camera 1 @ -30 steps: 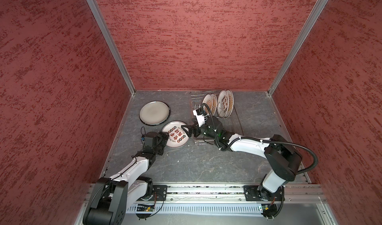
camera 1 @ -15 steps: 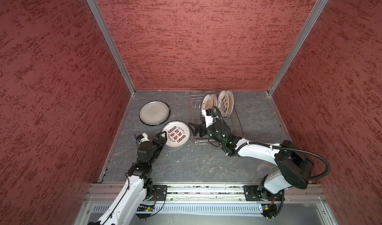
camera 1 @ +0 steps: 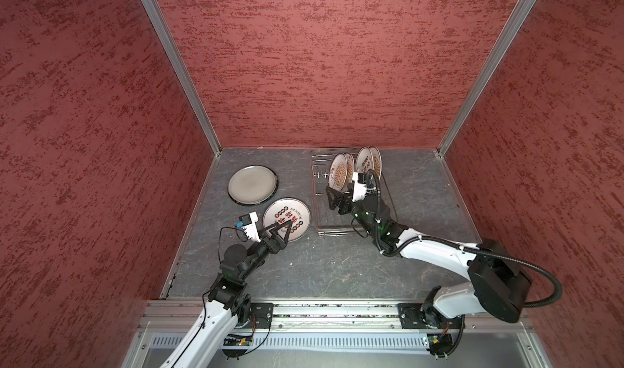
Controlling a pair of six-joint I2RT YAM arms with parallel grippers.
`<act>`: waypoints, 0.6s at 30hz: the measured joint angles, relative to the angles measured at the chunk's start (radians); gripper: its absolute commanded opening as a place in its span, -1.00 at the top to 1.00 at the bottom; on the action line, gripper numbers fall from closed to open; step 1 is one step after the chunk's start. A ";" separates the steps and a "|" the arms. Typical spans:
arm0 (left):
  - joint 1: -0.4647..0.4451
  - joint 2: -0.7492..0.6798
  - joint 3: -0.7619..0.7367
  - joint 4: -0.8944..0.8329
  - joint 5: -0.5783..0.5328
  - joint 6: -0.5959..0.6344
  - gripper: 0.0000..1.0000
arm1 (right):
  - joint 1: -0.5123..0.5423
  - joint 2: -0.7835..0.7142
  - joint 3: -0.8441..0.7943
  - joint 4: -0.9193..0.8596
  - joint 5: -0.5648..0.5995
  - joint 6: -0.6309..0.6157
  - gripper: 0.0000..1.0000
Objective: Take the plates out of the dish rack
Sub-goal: 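Move the right gripper back to the rack toward the next printed plate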
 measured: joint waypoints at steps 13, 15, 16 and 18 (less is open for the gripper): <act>-0.033 0.184 0.000 0.149 0.019 0.037 -0.99 | -0.231 -0.050 0.067 -0.191 -0.020 -0.022 -0.84; -0.036 0.200 0.000 0.163 0.019 0.039 -0.99 | -0.240 -0.036 0.103 -0.219 -0.020 -0.023 -0.72; -0.038 0.206 0.000 0.168 0.021 0.039 -0.99 | -0.243 -0.027 0.120 -0.232 -0.019 -0.024 -0.59; -0.044 0.211 0.001 0.175 0.022 0.039 -0.99 | -0.246 -0.006 0.153 -0.259 -0.012 -0.026 -0.38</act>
